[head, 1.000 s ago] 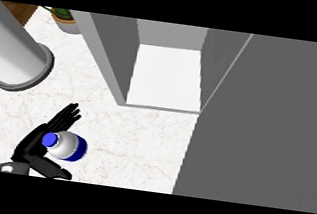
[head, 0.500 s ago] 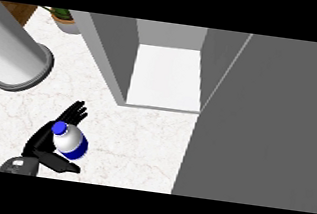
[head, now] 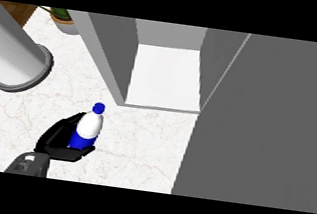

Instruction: Pick up the bottled water, place it into the cabinet and close the cabinet

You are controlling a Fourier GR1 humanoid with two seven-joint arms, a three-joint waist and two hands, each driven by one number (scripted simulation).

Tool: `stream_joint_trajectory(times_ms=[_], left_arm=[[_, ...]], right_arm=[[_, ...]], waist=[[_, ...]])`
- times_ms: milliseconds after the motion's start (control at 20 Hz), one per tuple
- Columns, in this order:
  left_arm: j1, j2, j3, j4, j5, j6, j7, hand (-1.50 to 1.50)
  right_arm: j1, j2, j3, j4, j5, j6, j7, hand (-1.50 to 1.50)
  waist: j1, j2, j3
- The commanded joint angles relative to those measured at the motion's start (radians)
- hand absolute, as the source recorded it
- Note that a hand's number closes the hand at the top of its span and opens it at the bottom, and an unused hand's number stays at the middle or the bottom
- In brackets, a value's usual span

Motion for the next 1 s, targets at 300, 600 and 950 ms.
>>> stream_joint_trajectory(times_ms=[300, 600, 950], left_arm=[[0.042, -0.034, -0.103, -0.103, -0.059, -0.004, -0.241, 1.5], [0.032, -0.068, -0.101, -0.147, -0.003, 0.035, -0.194, 1.5], [-0.089, -0.185, -0.02, -0.096, 0.221, 0.364, -0.107, 1.5]], right_arm=[[0.039, -0.04, -0.128, -0.08, -0.084, 0.038, -0.007, -1.5], [0.13, -0.048, -0.15, -0.136, -0.06, 0.047, -0.026, -1.5], [0.177, -0.069, -0.264, -0.112, -0.151, 0.108, -0.113, -1.5]], waist=[[0.016, 0.001, 0.0], [0.013, -0.002, 0.001], [-0.01, 0.0, 0.001]])
